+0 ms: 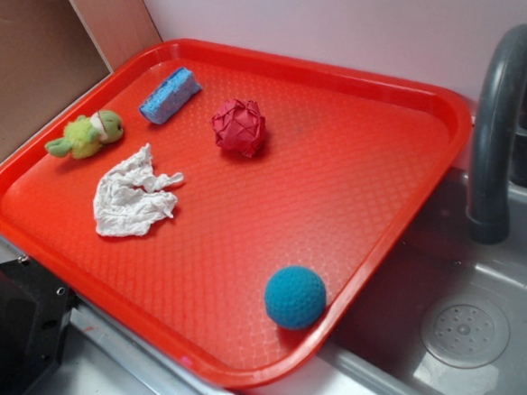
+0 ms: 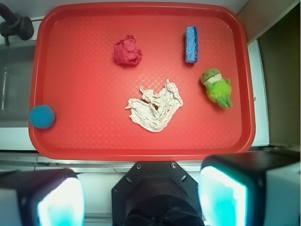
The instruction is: Grab the blue ball.
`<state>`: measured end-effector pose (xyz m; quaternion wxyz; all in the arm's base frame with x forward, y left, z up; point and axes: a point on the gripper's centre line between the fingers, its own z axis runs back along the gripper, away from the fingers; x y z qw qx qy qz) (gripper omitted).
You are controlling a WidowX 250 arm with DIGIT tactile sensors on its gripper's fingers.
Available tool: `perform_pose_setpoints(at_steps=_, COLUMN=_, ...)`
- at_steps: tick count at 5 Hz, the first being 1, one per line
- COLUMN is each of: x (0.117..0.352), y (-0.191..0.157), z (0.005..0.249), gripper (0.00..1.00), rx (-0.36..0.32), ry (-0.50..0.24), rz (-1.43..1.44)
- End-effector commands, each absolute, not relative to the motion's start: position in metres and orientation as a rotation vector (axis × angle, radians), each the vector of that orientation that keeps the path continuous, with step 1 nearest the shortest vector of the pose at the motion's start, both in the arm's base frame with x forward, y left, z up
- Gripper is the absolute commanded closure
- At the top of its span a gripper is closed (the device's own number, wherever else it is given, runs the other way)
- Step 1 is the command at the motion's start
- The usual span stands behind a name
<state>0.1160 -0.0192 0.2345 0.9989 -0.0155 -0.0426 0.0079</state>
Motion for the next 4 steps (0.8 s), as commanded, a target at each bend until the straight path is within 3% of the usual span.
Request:
perform_pose_setpoints(at_steps=1, x=0.116, y=-0.019, z=0.235, gripper=0.0, rx=-0.031, ry=-0.085, rz=0.016)
perform_pose_setpoints(at_steps=3, x=0.163, y=-0.063, z=0.222, gripper=0.0, rx=-0.019, ry=-0.178, rz=-0.454)
perform_pose_setpoints(at_steps=4, x=0.177, y=-0.103, z=0.202, gripper=0.0, rx=-0.014, ry=-0.165, rz=-0.706)
